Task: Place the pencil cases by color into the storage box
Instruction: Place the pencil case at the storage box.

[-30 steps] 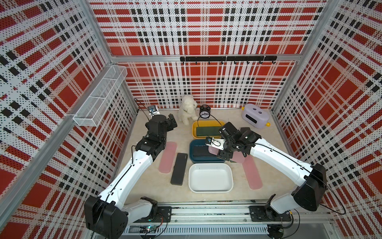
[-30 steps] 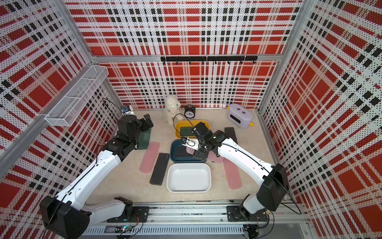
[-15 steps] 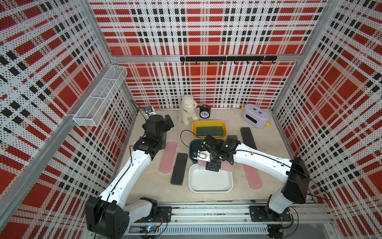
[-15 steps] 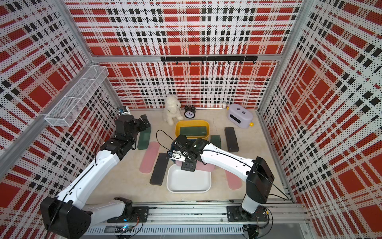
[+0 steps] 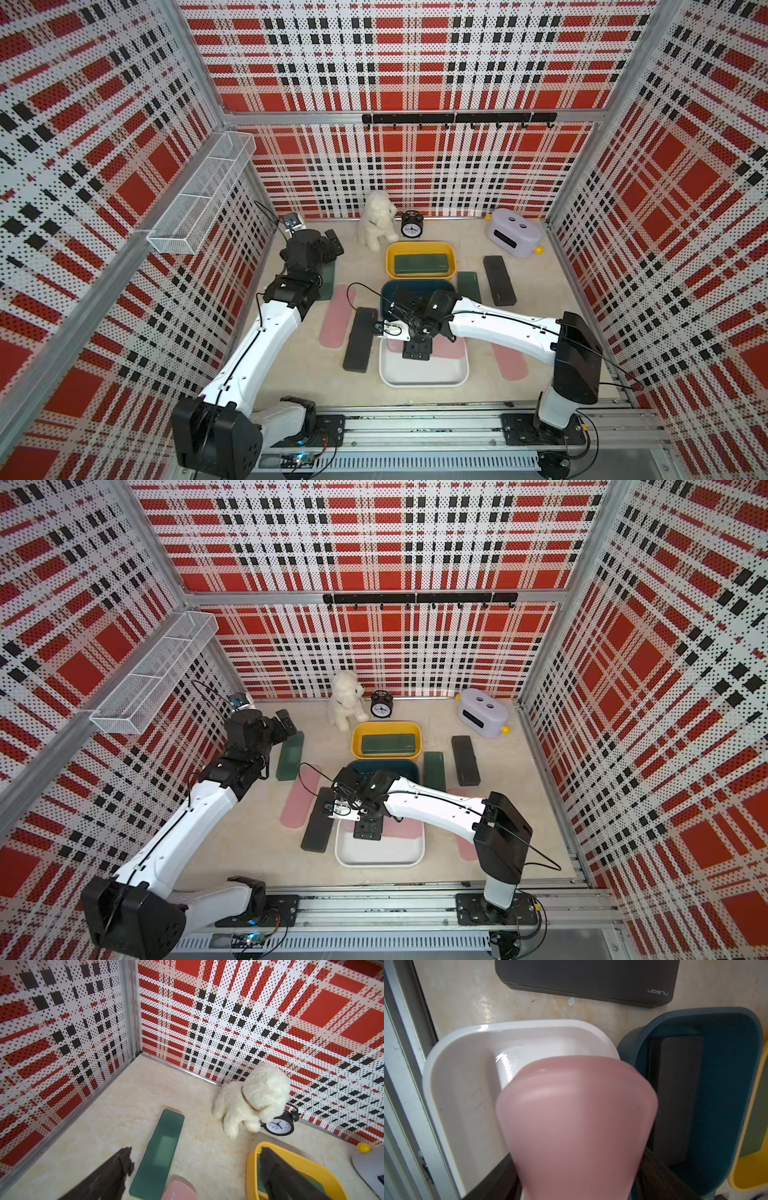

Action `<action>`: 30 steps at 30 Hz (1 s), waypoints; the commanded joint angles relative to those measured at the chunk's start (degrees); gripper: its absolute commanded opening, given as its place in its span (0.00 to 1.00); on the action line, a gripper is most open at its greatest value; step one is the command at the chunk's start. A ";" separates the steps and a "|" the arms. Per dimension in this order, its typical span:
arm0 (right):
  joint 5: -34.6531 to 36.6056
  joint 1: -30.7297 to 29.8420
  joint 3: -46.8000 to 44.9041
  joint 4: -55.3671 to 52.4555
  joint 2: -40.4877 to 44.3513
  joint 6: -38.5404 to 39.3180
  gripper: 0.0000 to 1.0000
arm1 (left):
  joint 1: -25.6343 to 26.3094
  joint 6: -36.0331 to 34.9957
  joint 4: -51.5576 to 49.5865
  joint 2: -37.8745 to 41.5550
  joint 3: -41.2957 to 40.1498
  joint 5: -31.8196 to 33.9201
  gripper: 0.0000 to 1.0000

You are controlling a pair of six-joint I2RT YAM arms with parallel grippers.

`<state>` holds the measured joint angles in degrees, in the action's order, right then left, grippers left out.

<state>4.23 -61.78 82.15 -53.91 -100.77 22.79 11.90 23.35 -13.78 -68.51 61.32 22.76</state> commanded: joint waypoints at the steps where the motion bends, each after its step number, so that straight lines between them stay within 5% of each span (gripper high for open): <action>1: -2.06 -0.90 -0.49 1.69 -1.32 -0.98 0.67 | -0.48 0.07 -0.23 -0.22 -0.24 -0.44 1.00; 30: -5.00 -1.85 -3.49 6.89 -9.74 -2.83 0.69 | -1.23 -0.68 -0.37 1.21 -1.08 -0.88 1.00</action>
<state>0.19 -63.22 78.61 -48.10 -109.51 20.43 11.22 23.11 -13.85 -68.55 60.86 22.41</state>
